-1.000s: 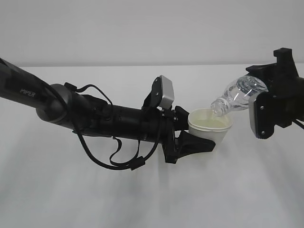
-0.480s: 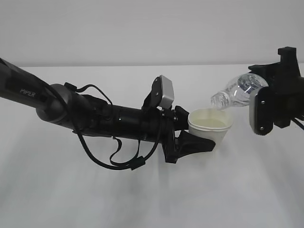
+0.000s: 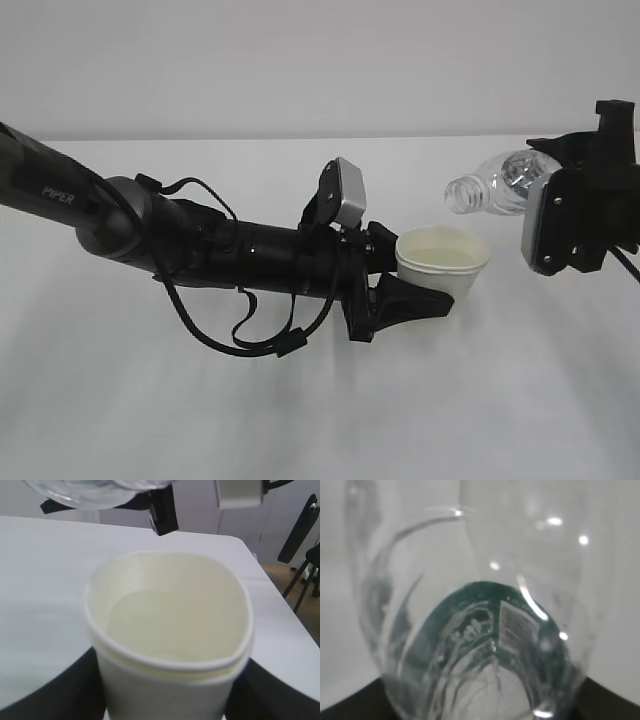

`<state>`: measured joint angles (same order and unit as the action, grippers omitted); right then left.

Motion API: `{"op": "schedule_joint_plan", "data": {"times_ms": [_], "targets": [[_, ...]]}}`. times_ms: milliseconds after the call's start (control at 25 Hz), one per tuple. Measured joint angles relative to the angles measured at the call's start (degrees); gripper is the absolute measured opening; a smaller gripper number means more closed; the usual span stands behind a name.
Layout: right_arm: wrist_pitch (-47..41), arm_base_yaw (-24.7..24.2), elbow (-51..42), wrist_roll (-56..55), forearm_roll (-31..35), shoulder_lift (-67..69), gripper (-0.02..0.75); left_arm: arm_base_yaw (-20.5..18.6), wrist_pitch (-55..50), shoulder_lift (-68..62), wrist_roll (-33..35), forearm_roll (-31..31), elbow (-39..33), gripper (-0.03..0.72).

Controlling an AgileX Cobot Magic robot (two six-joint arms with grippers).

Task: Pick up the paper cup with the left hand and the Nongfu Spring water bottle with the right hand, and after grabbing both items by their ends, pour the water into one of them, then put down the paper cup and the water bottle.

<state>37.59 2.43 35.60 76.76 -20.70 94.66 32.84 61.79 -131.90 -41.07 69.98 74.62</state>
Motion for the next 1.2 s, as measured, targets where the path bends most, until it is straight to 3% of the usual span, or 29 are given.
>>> {"op": "schedule_joint_plan", "data": {"times_ms": [1200], "targets": [[1.5,0.0,0.0,-48.6,0.1,0.0,0.407,0.0,0.0,0.0,0.0,-1.1,0.0,0.447]]}}
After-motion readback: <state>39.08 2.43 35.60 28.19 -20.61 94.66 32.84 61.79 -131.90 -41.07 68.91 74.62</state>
